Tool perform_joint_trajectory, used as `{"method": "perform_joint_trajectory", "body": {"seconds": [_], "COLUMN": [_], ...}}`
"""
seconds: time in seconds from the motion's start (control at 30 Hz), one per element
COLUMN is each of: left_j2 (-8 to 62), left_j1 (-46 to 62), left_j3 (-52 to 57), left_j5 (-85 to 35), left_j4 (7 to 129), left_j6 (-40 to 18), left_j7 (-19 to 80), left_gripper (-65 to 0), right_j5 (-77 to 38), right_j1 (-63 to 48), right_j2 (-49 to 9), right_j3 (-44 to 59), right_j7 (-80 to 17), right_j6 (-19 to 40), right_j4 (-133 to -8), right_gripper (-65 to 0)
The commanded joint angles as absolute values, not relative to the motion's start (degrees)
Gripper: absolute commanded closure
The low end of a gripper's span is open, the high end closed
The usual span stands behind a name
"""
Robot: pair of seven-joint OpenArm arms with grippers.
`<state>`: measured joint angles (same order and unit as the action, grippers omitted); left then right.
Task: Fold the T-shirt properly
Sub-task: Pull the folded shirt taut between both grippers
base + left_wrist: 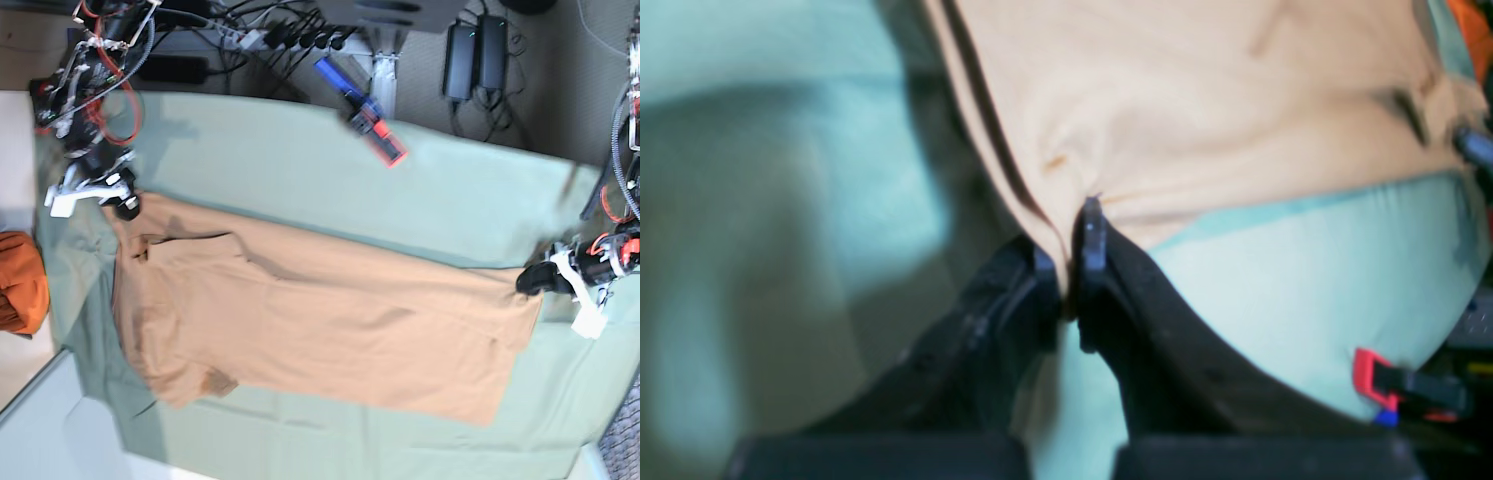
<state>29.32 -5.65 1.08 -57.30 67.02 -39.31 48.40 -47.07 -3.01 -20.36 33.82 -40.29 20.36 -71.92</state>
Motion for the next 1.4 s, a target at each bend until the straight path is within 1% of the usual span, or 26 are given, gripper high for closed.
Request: {"method": "perform_joint_trajectory", "body": {"seconds": [0.0, 0.13, 0.3, 0.5, 0.63, 0.8, 1.03, 1.17, 1.37], "left_j2": [30.96, 32.75, 34.33, 35.11, 35.44, 35.42, 36.18, 37.69, 37.98], "left_j1": [-5.28, -0.36, 3.99, 7.81, 11.03, 14.94, 17.78, 19.09, 19.22], "left_j3": [1.52, 1.52, 1.54, 1.54, 1.67, 4.34, 11.11, 11.38, 11.4], "left_j5": [-58.08, -58.08, -58.08, -59.64, -60.38, -60.16, -61.19, -62.65, -63.4], "left_j4": [69.41, 74.3, 76.73, 79.59, 83.9, 87.94, 88.6, 88.62, 88.77], "left_j6": [-40.0, -40.0, -40.0, -40.0, -40.0, -40.0, -40.0, -40.0, -40.0], "left_j7": [47.88, 47.88, 47.86, 49.08, 49.82, 49.98, 50.0, 50.04, 50.89], "left_gripper": [0.0, 0.0, 0.0, 0.0, 0.0, 0.0, 0.0, 0.0, 0.0], "right_j5": [-47.35, -47.81, -47.79, -47.57, -47.59, -47.57, -47.57, -47.57, -47.53], "right_j1": [-3.55, -7.4, -13.67, -19.79, -22.61, -24.62, -24.77, -24.77, -24.77], "right_j2": [-22.11, -23.07, -23.16, -23.16, -23.18, -23.18, -24.18, -25.41, -27.57], "right_j3": [34.15, 34.15, 34.15, 34.15, 34.17, 34.2, 34.76, 34.81, 35.16], "right_j7": [-40.38, -40.62, -40.58, -40.56, -40.56, -40.58, -40.6, -40.6, -40.99], "right_j6": [23.92, 23.99, 24.01, 24.01, 23.99, 23.99, 24.01, 24.01, 24.01], "right_j4": [-73.28, -76.44, -82.72, -88.07, -89.78, -90.83, -90.91, -90.91, -90.91], "right_gripper": [0.0, 0.0, 0.0, 0.0, 0.0, 0.0, 0.0, 0.0, 0.0]}}
